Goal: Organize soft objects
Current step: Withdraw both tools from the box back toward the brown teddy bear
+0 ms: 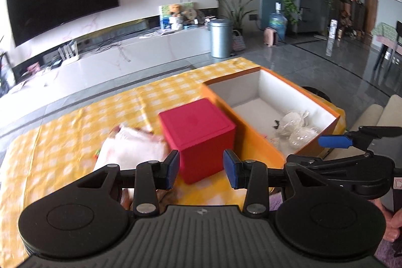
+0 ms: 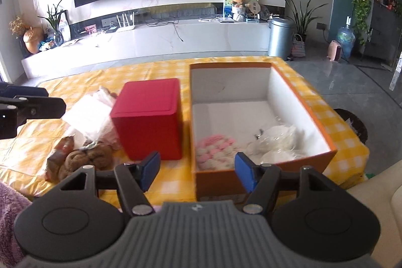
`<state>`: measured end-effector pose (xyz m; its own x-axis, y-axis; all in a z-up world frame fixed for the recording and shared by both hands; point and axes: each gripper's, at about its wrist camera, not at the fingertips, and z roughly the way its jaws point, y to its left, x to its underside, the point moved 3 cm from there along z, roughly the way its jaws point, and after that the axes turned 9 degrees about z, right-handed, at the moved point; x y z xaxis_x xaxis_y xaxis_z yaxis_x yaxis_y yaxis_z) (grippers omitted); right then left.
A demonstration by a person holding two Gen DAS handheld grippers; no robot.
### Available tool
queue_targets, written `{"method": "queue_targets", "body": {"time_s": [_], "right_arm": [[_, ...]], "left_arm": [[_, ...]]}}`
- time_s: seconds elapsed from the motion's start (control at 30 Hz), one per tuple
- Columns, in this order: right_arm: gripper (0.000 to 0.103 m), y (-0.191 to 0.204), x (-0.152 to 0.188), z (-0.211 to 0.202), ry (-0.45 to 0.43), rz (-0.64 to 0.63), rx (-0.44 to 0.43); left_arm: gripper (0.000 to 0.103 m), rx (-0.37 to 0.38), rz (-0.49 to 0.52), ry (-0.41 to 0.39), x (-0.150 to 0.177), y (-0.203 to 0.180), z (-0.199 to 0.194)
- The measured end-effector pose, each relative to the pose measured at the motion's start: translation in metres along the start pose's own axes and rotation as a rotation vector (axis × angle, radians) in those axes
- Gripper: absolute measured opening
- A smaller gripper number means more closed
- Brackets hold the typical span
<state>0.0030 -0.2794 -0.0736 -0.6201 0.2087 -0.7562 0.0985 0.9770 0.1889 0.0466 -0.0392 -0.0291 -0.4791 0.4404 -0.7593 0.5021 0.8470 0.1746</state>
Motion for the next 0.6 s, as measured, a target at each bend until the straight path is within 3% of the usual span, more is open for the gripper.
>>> {"method": "queue_targets", "body": {"time_s": [0.23,0.6], "right_arm": [[0.065,0.036,0.034,0.006,0.011,0.025,-0.066],[0.065,0.087,0.064,0.028,0.042,-0.145,-0.095]], "left_arm": [[0.047,-0.092,-0.111,0.046,0.056,0.031,-0.015],[0.047,-0.099,-0.300,0.128,0.126,0.077,-0.019]]}}
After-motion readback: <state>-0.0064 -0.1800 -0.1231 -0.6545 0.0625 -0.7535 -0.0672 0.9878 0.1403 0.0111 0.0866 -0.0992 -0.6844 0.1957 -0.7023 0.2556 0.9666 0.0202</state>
